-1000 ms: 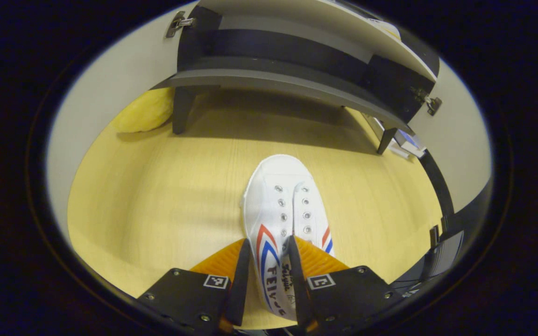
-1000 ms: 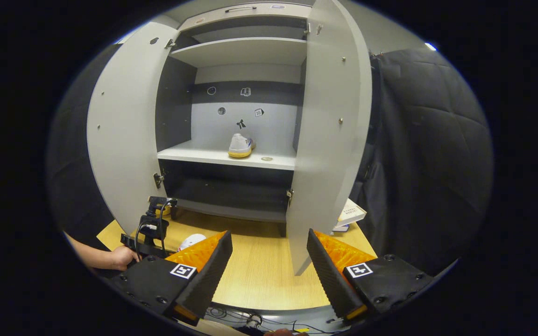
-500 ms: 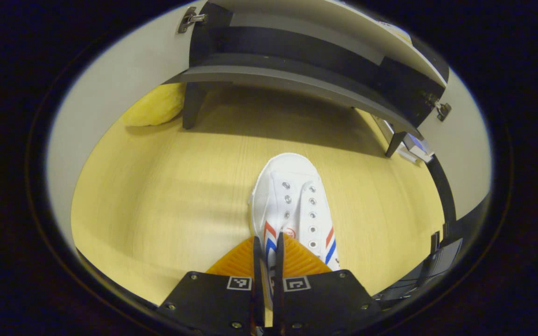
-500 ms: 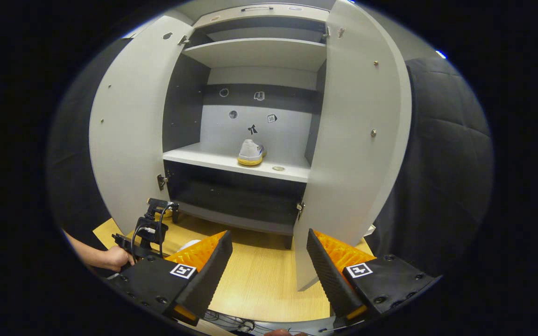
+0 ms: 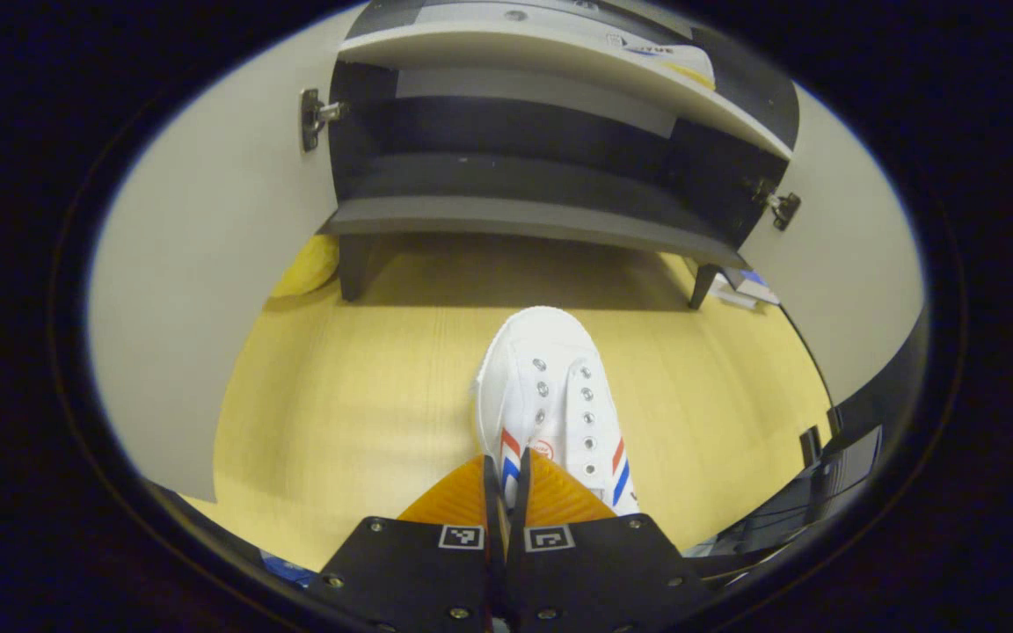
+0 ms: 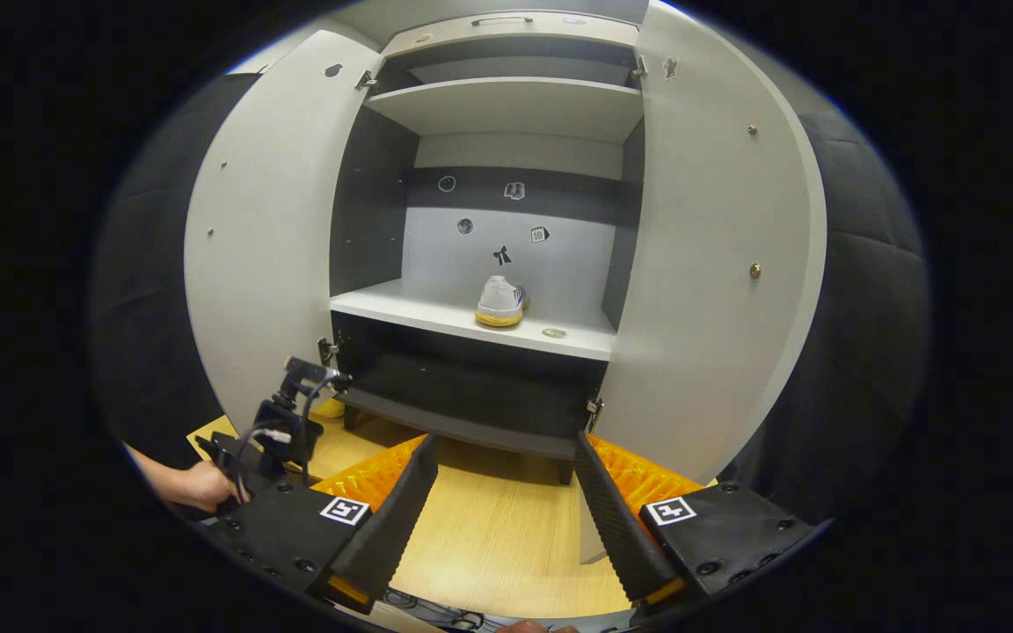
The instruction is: Grab one shoe with the right hand and put it into the shoe cabinet, grab the other shoe with the left hand and put it into the shoe cabinet; then close the right door with the right hand and the left door with the left hand.
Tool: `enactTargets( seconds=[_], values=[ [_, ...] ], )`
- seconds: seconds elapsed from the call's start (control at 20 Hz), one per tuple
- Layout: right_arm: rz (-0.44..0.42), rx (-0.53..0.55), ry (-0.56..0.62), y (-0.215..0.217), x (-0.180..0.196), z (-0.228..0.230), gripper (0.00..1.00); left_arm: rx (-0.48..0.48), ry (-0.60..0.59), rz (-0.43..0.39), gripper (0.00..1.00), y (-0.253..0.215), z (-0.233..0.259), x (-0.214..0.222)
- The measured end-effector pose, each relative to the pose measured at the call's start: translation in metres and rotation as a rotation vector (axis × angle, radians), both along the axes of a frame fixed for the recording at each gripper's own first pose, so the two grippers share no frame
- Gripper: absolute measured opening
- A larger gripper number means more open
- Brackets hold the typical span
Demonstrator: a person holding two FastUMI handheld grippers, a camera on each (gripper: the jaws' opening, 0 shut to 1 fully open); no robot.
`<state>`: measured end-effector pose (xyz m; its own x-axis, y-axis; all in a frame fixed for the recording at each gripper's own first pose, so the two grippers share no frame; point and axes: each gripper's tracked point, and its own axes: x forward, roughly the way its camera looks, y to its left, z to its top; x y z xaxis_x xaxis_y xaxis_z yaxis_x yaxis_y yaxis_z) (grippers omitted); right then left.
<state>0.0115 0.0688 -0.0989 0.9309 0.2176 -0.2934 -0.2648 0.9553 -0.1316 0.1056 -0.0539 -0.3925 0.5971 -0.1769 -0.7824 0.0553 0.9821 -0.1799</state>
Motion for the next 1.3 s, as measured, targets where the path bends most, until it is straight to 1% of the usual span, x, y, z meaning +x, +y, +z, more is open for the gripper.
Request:
enactTargets(
  seconds=[0.05, 0.1, 0.25, 0.35, 0.45, 0.6, 0.7, 0.75, 0.8, 0.85, 1.0, 1.05, 1.1, 1.25, 1.3],
  values=[
    [0.002, 0.000, -0.005, 0.000, 0.000, 0.001, 0.97, 0.000, -0.032, -0.003, 0.00, 0.006, 0.013, 0.003],
    [0.004, 0.003, -0.009, -0.001, 0.000, 0.002, 0.97, 0.001, -0.066, -0.003, 0.01, 0.014, 0.030, 0.008],
    [0.004, 0.000, -0.025, -0.003, 0.000, 0.003, 0.98, -0.002, -0.175, 0.011, 0.01, 0.049, 0.092, 0.031],
    [0.002, -0.004, -0.029, -0.004, 0.002, 0.002, 0.97, 0.016, -0.236, 0.008, 0.02, 0.069, 0.128, 0.047],
    [-0.002, 0.008, -0.035, -0.005, 0.005, 0.004, 0.97, 0.041, -0.282, 0.022, 0.02, 0.075, 0.149, 0.059],
    [-0.005, 0.033, -0.054, -0.005, 0.012, 0.009, 0.97, 0.011, -0.344, 0.046, 0.01, 0.079, 0.177, 0.074],
    [0.000, 0.042, -0.067, -0.004, 0.015, 0.012, 0.97, 0.009, -0.391, 0.049, 0.01, 0.072, 0.166, 0.075],
    [0.004, 0.042, -0.075, -0.003, 0.016, 0.014, 0.97, 0.012, -0.415, 0.050, 0.01, 0.076, 0.174, 0.081],
    [0.012, 0.036, -0.090, -0.002, 0.017, 0.017, 0.97, 0.013, -0.426, 0.055, 0.01, 0.077, 0.174, 0.087],
    [0.021, 0.032, -0.100, 0.000, 0.018, 0.019, 0.98, 0.013, -0.433, 0.062, 0.01, 0.077, 0.178, 0.082],
    [0.048, 0.025, -0.113, 0.006, 0.019, 0.020, 0.98, 0.001, -0.461, 0.095, 0.00, 0.076, 0.182, 0.085],
    [0.050, 0.024, -0.114, 0.006, 0.020, 0.020, 0.98, 0.009, -0.473, 0.102, 0.01, 0.077, 0.180, 0.087],
    [0.049, 0.026, -0.114, 0.005, 0.022, 0.019, 0.97, 0.018, -0.477, 0.112, 0.00, 0.078, 0.180, 0.088],
    [0.043, 0.037, -0.107, 0.005, 0.029, 0.020, 0.98, 0.021, -0.499, 0.126, 0.01, 0.078, 0.178, 0.089],
    [0.046, 0.041, -0.102, 0.006, 0.031, 0.021, 0.98, 0.024, -0.510, 0.130, 0.00, 0.078, 0.179, 0.092]
  ],
)
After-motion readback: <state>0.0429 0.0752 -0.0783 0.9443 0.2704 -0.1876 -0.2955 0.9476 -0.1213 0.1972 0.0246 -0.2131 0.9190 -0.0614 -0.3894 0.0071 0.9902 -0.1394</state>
